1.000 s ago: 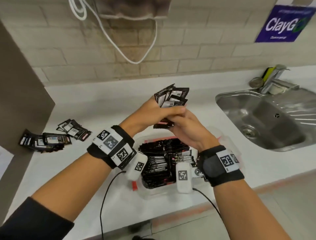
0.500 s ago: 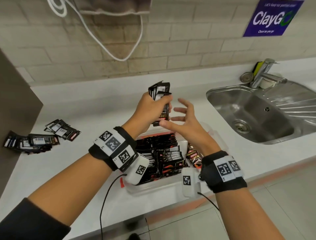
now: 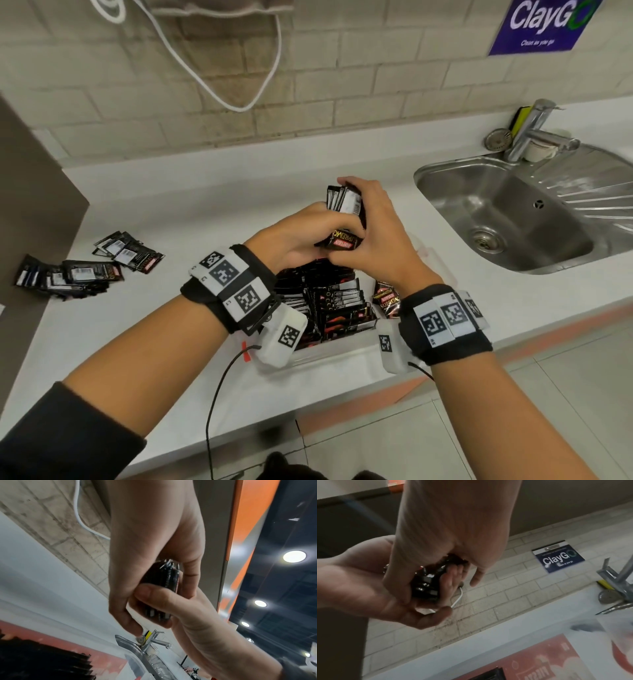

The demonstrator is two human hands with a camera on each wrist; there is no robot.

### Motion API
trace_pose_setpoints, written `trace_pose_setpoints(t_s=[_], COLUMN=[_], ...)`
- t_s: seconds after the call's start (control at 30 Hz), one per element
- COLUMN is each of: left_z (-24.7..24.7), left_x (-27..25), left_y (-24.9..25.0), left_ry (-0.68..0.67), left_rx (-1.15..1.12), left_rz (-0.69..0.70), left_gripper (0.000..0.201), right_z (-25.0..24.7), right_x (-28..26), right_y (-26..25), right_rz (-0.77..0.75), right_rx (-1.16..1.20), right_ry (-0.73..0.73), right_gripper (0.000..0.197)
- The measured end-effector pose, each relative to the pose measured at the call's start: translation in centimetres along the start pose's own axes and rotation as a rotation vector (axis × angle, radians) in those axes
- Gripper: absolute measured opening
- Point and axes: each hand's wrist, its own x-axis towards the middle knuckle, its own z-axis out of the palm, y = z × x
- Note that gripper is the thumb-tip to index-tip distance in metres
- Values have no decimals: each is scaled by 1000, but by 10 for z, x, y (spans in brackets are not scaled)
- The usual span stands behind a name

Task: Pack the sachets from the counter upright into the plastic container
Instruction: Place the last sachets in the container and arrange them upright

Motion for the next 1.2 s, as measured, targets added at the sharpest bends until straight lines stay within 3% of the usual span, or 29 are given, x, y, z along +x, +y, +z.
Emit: trace_pose_setpoints(t_s=[0.17,0.27,0.33,0.4,0.47,0.53,0.6,0.8,1.07,1.2], left_z=[6,3,-1,-6,-11,-13,-12,-1,7,12], left_x=[-2,-5,-8,-11,-14,-16,-17,-19,-24,-26], left_y=[0,-1,-3,-7,-14,-20,-24,-31,-32,-37], left_ry=[25,-15,-36,-55,-64,-52,-28,35,-53,-122], left_rx=[188,317,412,492,555,610,633,681,692,696], left_rz=[-36,-23,-9,-18,-45,-50,-46,-30,5,21], left_gripper=[24,24,26,21,22,28,41,59,58,60], right_z=[9,3,-9,-24,-37,-42,-39,-26,-18,-13], right_x=[-9,-18,-26,-34,-40,-45,-49,-52,-57,-61], right_y=[-1,5,12,23,33,41,43,43,48,50], right_rz=[34,116,257,425,575,659,690,743,652,617], right_rx=[27,101,160,130,48,16,46,83,131,184], right_ry=[13,-118,-234,-368,-538,-664,-721,-760,-673,-577], right_gripper=[100,124,136,124,94,66,53,44,39,27])
